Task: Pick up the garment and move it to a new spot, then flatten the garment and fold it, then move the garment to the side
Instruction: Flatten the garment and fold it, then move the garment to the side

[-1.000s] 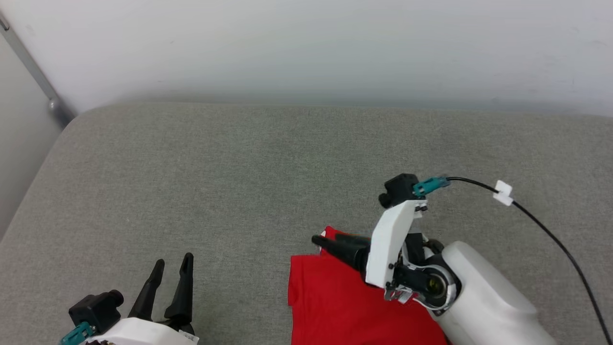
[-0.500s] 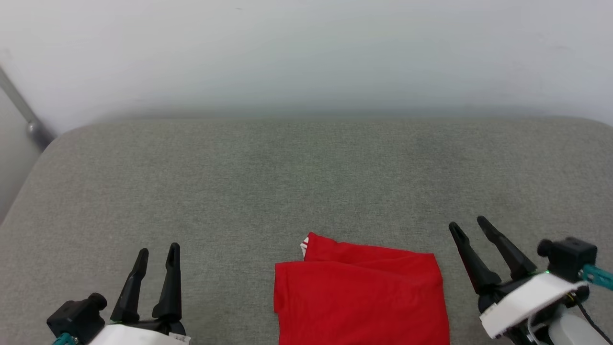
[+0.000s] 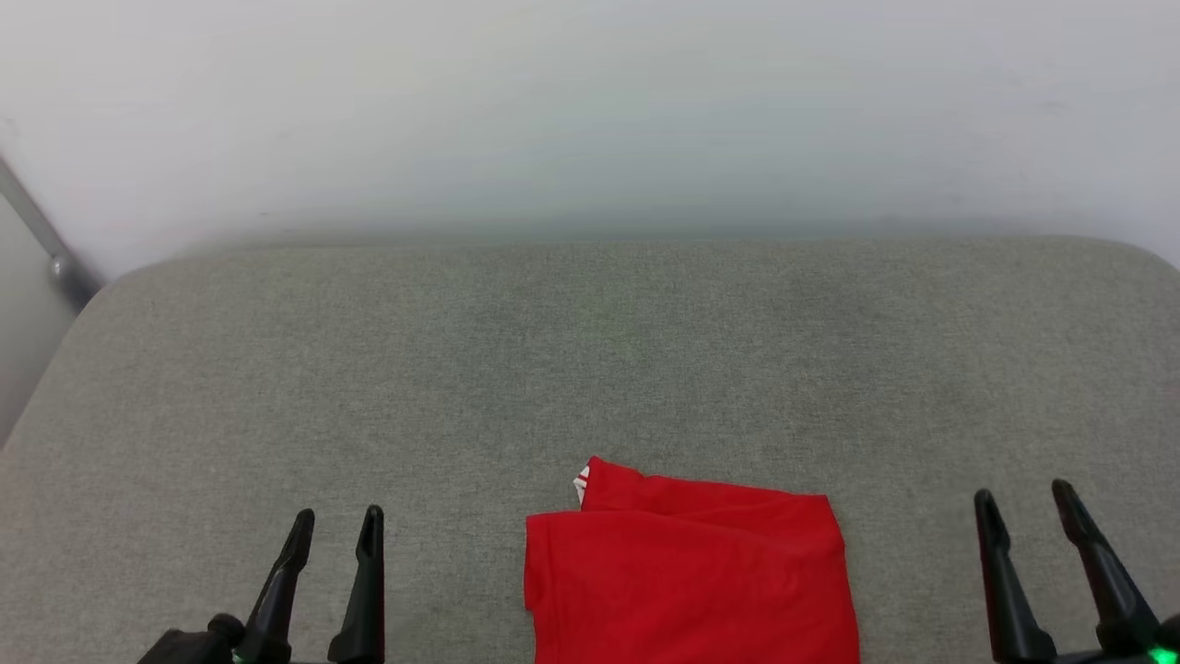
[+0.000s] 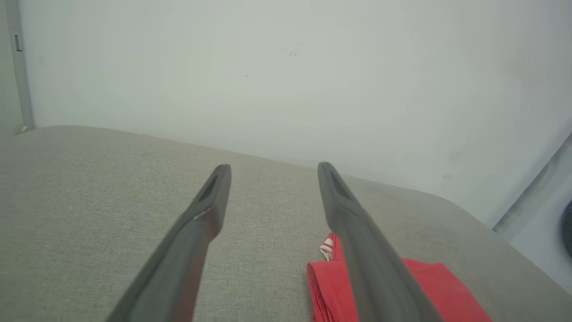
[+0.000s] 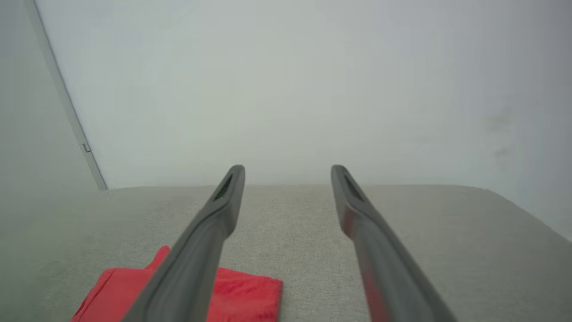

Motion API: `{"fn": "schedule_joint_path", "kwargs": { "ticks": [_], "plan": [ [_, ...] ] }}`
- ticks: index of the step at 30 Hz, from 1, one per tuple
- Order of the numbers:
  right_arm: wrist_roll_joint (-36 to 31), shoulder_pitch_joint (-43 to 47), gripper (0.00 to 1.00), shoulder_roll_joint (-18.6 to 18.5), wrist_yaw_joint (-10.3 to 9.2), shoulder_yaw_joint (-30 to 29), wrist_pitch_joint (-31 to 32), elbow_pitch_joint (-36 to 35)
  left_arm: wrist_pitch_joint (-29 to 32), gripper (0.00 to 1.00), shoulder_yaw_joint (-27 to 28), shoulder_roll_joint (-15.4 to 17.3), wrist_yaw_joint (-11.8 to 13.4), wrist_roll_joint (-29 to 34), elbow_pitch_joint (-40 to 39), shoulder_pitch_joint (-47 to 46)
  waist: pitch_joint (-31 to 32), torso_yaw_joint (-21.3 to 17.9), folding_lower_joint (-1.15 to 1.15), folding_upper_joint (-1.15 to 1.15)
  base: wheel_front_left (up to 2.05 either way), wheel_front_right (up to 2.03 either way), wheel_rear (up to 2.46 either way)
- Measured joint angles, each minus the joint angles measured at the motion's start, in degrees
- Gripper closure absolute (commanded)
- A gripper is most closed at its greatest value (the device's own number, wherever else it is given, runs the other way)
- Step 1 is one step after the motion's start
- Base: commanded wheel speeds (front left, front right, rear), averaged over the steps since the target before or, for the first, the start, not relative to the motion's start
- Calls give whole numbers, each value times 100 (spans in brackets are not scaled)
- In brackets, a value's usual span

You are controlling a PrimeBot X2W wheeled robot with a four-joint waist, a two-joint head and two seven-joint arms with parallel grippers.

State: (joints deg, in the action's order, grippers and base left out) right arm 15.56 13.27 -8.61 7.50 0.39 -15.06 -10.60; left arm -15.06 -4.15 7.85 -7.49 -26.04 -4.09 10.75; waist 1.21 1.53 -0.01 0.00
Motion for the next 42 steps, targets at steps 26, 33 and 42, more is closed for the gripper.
{"fn": "schedule_joint_path", "kwargs": {
  "ticks": [26,33,42],
  "plan": [
    [-698,831,0,522,1,-330,-1,-350,0,0,590,-467,0,547,-381,634,-15,-29,0,0,0,0,0],
    [-698,788,0,526,0,-307,-1,-308,0,0,580,-475,0,533,-327,597,-40,-33,1,0,0,0,0],
    [-698,783,0,535,0,-327,-1,-263,0,0,573,-478,0,513,-275,564,-42,-26,1,0,0,0,0]
  ]
}}
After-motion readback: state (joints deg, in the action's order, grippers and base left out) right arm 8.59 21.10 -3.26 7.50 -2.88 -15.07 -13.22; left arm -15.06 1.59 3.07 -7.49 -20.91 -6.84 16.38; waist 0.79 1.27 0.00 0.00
